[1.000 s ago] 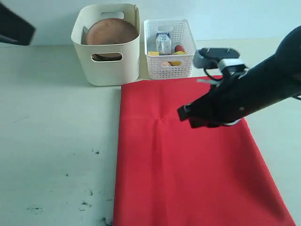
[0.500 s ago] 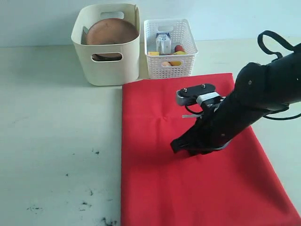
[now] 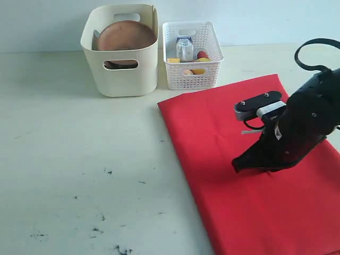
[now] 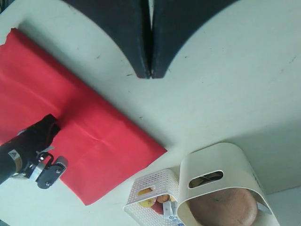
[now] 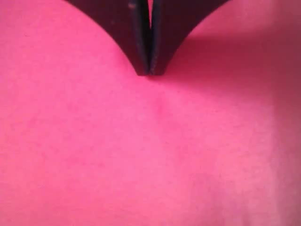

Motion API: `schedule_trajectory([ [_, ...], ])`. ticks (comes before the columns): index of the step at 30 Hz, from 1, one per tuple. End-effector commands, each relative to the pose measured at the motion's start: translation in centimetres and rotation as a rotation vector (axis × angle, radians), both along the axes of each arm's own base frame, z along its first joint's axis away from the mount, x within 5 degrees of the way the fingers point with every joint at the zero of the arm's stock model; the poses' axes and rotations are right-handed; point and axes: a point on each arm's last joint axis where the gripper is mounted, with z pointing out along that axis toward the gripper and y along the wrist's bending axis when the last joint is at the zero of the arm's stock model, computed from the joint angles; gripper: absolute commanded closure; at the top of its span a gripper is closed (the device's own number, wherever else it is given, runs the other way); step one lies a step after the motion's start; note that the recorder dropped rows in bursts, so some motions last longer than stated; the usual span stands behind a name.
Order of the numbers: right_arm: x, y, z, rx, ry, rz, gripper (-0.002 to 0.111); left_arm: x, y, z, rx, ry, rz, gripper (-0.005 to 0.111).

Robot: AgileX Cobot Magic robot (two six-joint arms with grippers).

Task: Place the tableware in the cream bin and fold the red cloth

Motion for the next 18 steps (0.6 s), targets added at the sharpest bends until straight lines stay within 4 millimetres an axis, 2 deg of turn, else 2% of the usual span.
schedule_trajectory([
  [1,-0.1,-0.6,2.4,0.057,-0.077,-0.085,0.108,0.0,0.0,-0.1,-0.009,0.009,0.005,0.107],
  [2,0.9,0.1,4.6,0.169,-0.201,-0.112,0.108,0.0,0.0,-0.1,-0.009,0.009,0.005,0.107],
  [4,2.6,1.2,7.3,0.285,-0.365,-0.095,0.108,0.0,0.0,-0.1,-0.009,0.009,0.005,0.107],
  [5,3.2,1.5,7.5,0.300,-0.388,-0.091,0.108,0.0,0.0,-0.1,-0.009,0.009,0.005,0.107],
  [7,4.7,2.1,6.4,0.287,-0.356,-0.089,0.108,0.0,0.0,-0.1,-0.009,0.009,0.005,0.107],
  [8,5.1,2.3,4.5,0.255,-0.282,-0.086,0.108,0.0,0.0,-0.1,-0.009,0.009,0.005,0.107],
  [10,5.1,2.4,1.5,0.192,-0.174,-0.035,0.108,0.0,0.0,-0.1,-0.009,0.009,0.005,0.107],
  [12,5.0,2.3,0.0,0.162,-0.126,-0.026,0.108,0.0,0.0,-0.1,-0.009,0.009,0.005,0.107],
  [16,5.3,0.1,-1.4,0.131,-0.062,-0.113,0.108,0.0,0.0,-0.1,-0.009,0.009,0.005,0.107],
  [18,5.7,-2.1,-1.6,0.117,-0.047,-0.180,0.108,0.0,0.0,-0.1,-0.009,0.009,0.005,0.107],
])
